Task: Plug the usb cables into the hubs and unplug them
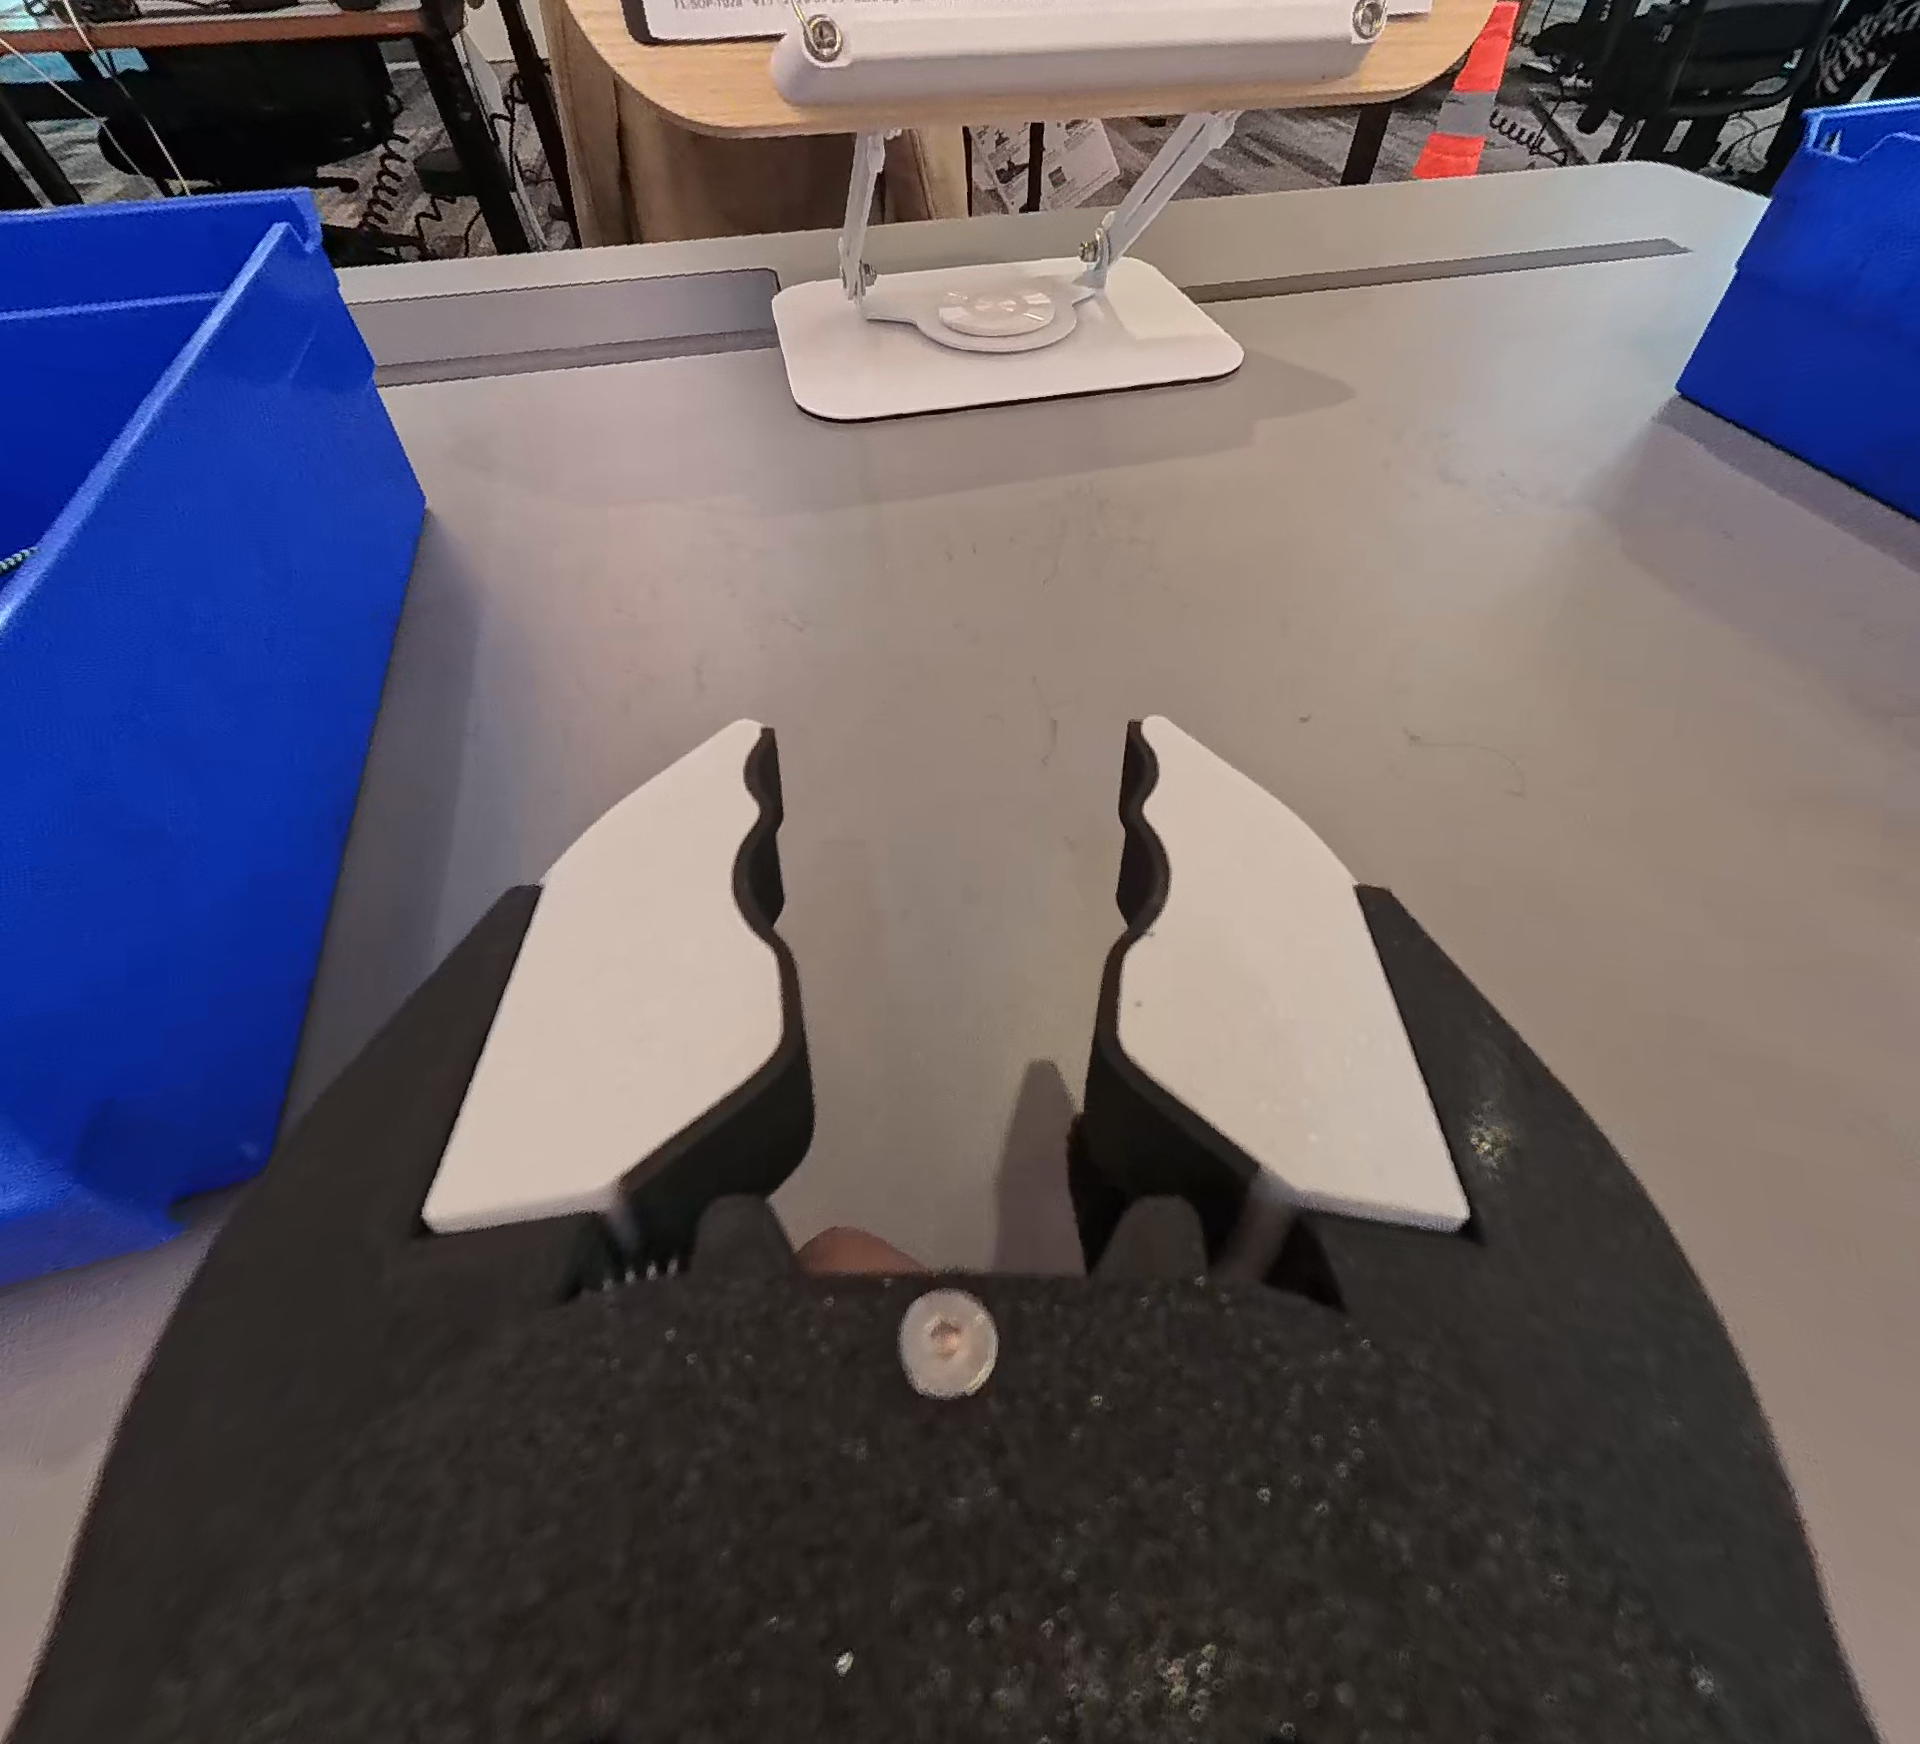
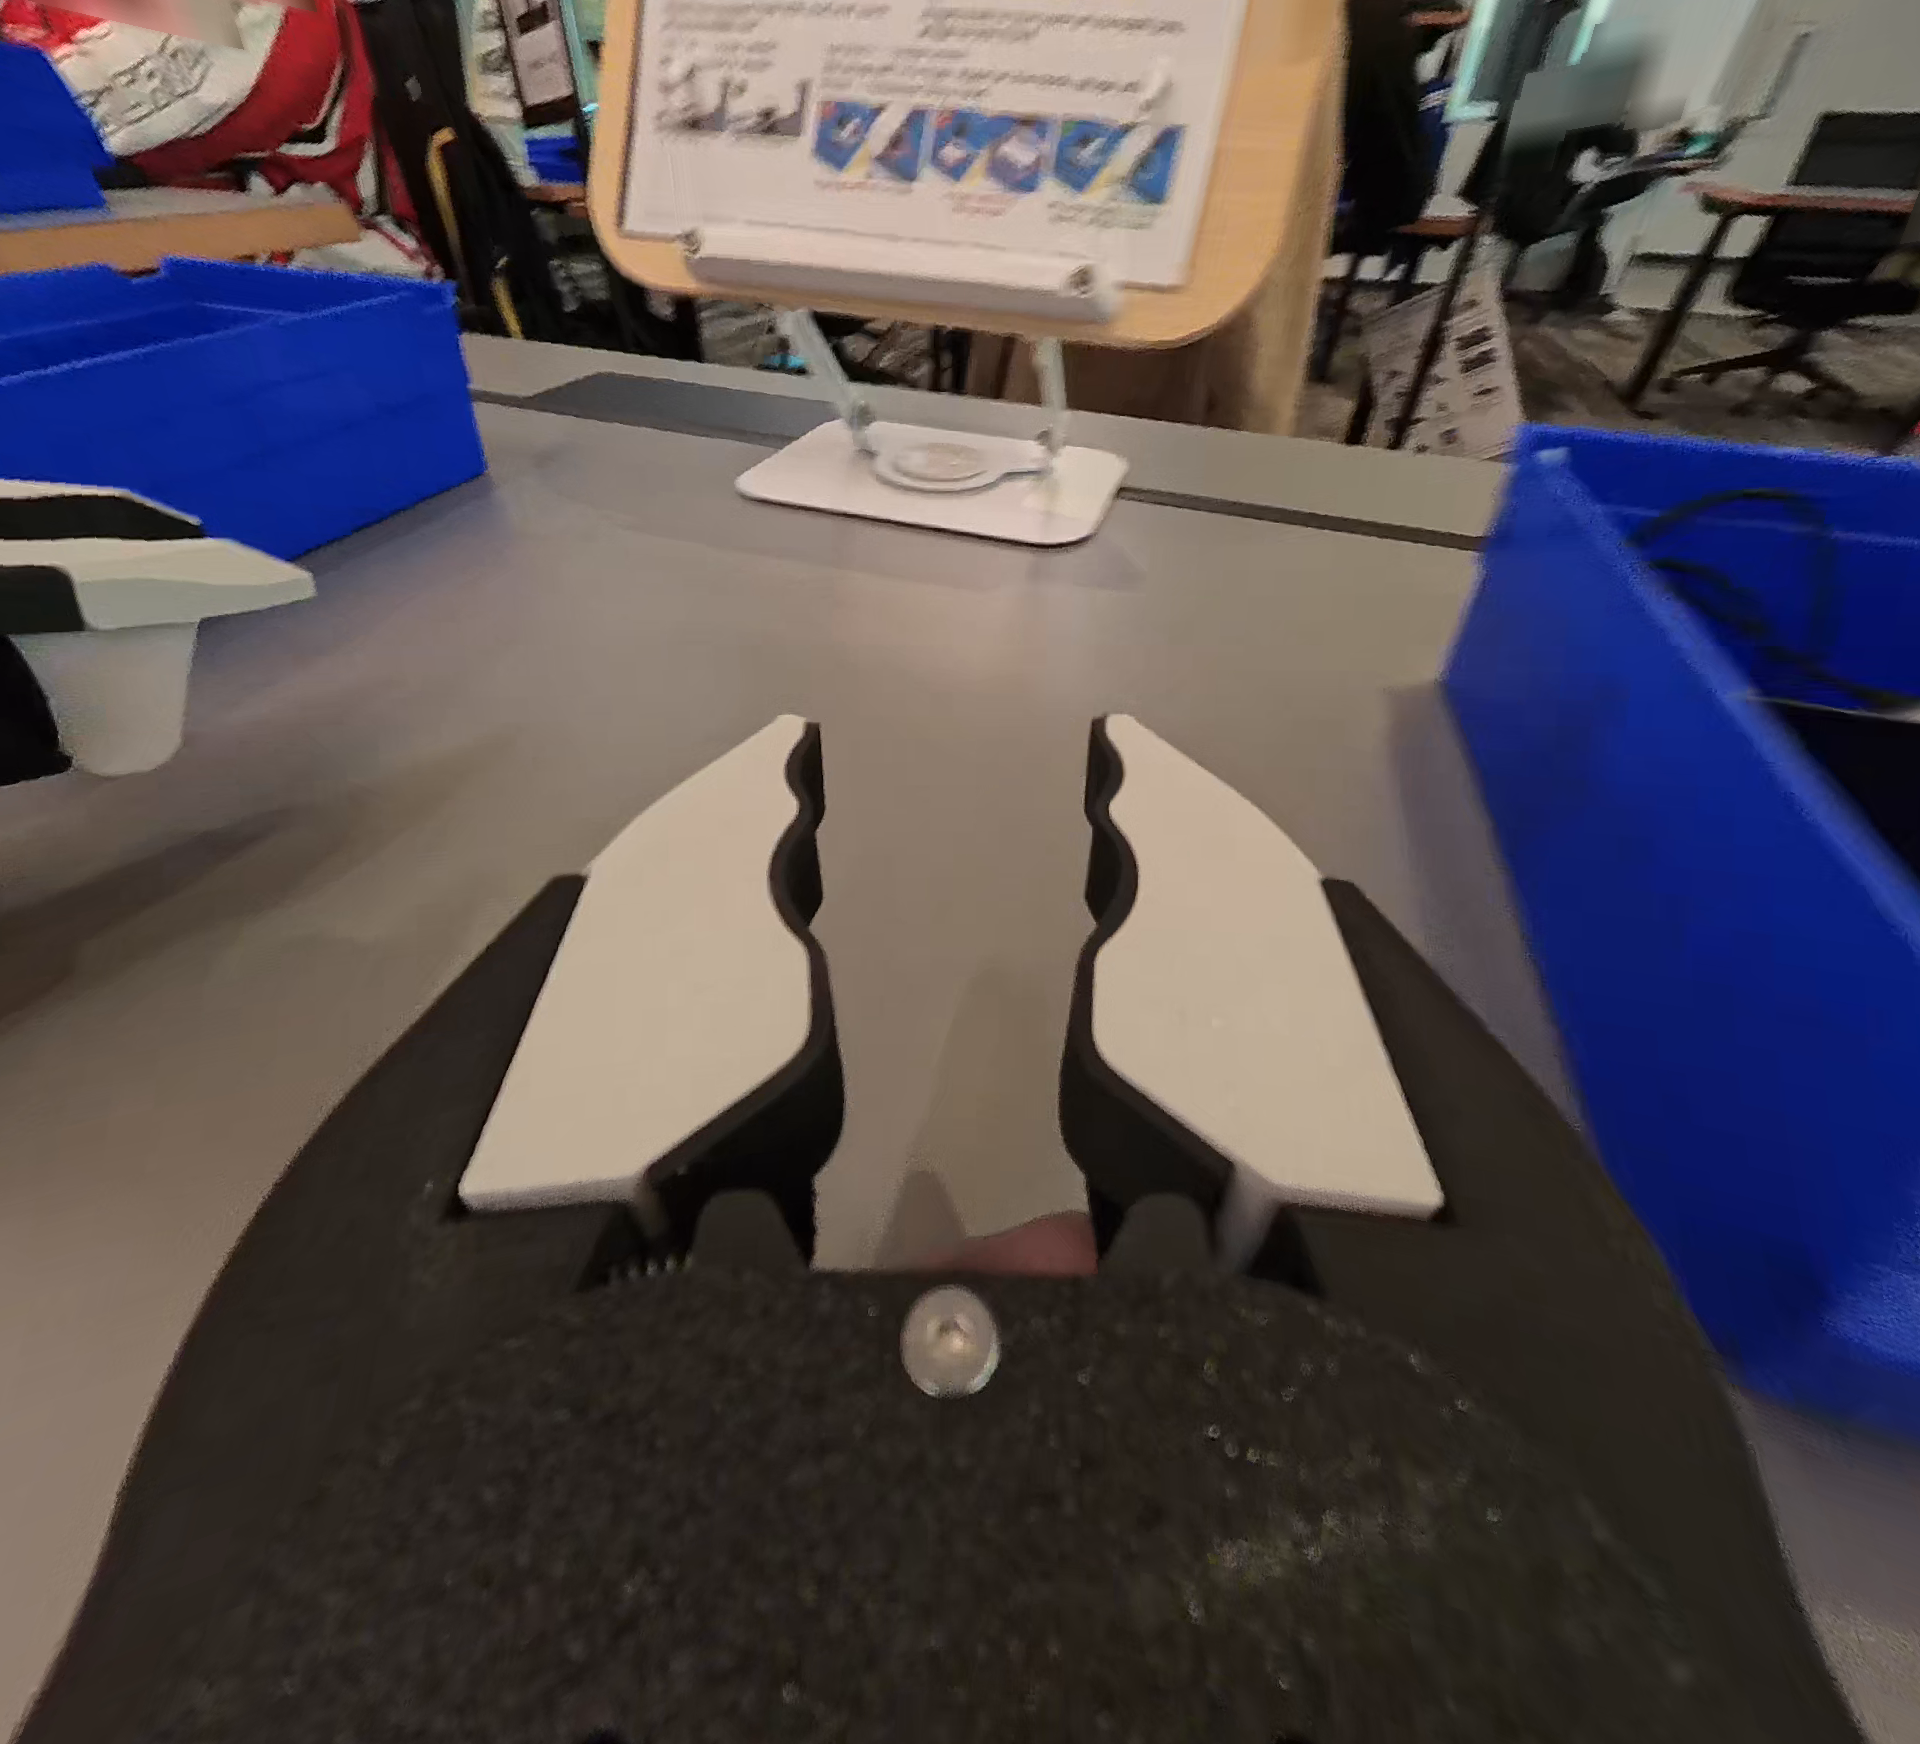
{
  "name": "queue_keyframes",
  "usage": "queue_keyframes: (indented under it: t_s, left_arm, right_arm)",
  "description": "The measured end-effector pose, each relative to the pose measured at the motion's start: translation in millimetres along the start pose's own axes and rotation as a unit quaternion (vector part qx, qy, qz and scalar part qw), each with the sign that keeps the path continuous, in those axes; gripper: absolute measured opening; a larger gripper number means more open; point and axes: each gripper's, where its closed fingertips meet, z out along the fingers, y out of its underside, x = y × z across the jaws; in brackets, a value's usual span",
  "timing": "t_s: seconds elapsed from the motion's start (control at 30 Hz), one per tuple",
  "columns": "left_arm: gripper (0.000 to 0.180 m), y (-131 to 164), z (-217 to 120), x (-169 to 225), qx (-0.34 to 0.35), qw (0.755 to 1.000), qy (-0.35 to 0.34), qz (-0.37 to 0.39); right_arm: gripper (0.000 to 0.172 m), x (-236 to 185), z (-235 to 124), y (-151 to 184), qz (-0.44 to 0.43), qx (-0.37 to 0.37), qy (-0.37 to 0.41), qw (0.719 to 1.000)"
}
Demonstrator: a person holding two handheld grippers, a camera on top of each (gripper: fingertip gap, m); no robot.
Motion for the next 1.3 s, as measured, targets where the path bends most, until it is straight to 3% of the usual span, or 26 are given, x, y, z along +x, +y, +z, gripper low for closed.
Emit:
queue_keyframes:
  t_s: [0.17,0.27,0.37,0.4,0.43,0.53,0.7,0.83,1.03,1.17,1.27,1.3]
  left_arm:
    - [0.062,1,1,3,-0.005,1.0,0.0,0.013]
    - [0.063,1,1,5,-0.005,1.0,-0.003,0.027]
    - [0.063,1,0,6,-0.002,0.999,-0.005,0.035]
    - [0.063,1,1,7,-0.004,0.999,-0.004,0.035]
    - [0.064,2,2,7,-0.008,0.999,-0.003,0.035]
    - [0.065,4,3,8,-0.015,0.999,0.001,0.035]
    - [0.064,1,0,17,-0.001,0.998,0.006,0.058]
    - [0.062,-11,-4,92,0.026,0.988,0.15,0.021]
    - [0.064,-12,45,200,-0.038,0.969,0.235,0.073]
    - [0.064,-9,82,235,-0.077,0.964,0.246,0.063]
    - [0.045,-13,96,244,-0.076,0.968,0.235,0.046]
    - [0.012,-17,94,247,-0.066,0.968,0.24,0.038]
  right_arm:
    - [0.047,96,-73,-10,0.034,0.033,0.122,0.991]
    - [0.053,131,-65,7,0.049,-0.037,0.152,0.986]
    - [0.059,115,-38,39,0.121,-0.122,0.076,0.982]
    - [0.071,104,-32,41,0.137,-0.121,0.049,0.982]
    - [0.072,89,-28,38,0.136,-0.108,0.017,0.985]
    - [0.041,43,-26,32,0.136,-0.097,-0.093,0.981]
    - [0.048,39,-58,8,0.087,-0.06,-0.06,0.993]
    - [0.05,64,-94,-3,0.05,-0.013,0.01,0.999]
    - [0.054,101,-107,17,0.055,-0.019,0.09,0.994]
    - [0.056,118,-107,28,0.065,-0.029,0.127,0.989]
    - [0.059,122,-100,44,0.072,-0.057,0.137,0.986]
    - [0.058,125,-98,48,0.077,-0.067,0.146,0.984]
